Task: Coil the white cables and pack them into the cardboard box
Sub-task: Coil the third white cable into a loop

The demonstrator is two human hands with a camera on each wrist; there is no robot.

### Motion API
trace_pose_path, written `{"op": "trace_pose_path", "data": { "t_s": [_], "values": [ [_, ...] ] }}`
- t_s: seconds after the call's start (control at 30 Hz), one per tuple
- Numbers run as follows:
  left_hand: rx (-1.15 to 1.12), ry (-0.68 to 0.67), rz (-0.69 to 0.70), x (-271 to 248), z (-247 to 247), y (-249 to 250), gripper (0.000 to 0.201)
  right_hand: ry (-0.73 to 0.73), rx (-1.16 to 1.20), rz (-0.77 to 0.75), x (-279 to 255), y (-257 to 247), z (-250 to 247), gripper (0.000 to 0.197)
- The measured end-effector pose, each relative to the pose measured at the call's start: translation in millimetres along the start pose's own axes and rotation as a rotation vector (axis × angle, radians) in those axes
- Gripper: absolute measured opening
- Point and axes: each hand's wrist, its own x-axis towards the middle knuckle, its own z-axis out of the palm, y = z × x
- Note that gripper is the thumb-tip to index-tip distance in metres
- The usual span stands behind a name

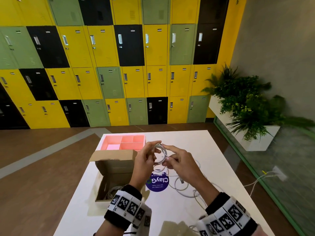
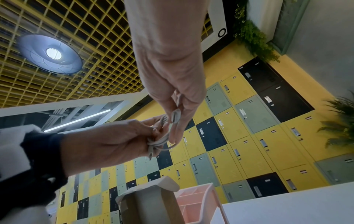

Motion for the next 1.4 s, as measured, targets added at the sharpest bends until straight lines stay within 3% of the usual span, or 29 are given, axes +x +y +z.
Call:
{"op": "trace_pose_path", "data": {
  "t_s": [0.13, 0.2, 0.3, 0.47, 0.67, 0.93, 1.17, 1.4],
  "values": [
    [-0.254, -0.12, -0.242, 3.0, -0.3, 5.9, 0.027, 0.02, -0.047, -0.019, 1.0, 1.9, -3.8, 0.045],
    [-0.318, -0.113, -0.345, 3.3, -0.4, 11.7, 0.043, 0.014, -0.075, -0.03, 1.1, 2.3, -4.7, 0.047],
    [-0.262, -0.151, -0.41, 3.2, -0.8, 15.6, 0.055, -0.024, -0.122, -0.035, 2.0, 3.7, -6.4, 0.047],
    [-0.365, -0.229, -0.452, 6.2, -7.2, 9.0, 0.037, -0.077, -0.145, -0.051, 2.7, 7.5, -10.8, 0.048],
    [-0.435, -0.179, -0.414, 5.9, -9.4, 4.2, 0.036, -0.087, -0.162, -0.066, 2.9, 10.0, -11.1, 0.046],
    [-0.318, -0.032, -0.322, 4.7, -1.2, 3.9, 0.069, 0.01, -0.046, 0.019, 5.4, 11.0, -12.1, 0.002],
    [-0.302, -0.028, -0.224, 1.4, 3.9, 11.9, 0.039, 0.269, -0.182, -0.072, 11.9, 17.6, -8.7, 0.003],
    [-0.345, -0.059, -0.2, 0.6, 6.1, 17.3, 0.035, 0.254, -0.024, -0.056, 6.3, 20.3, 5.1, 0.009]
  ]
}}
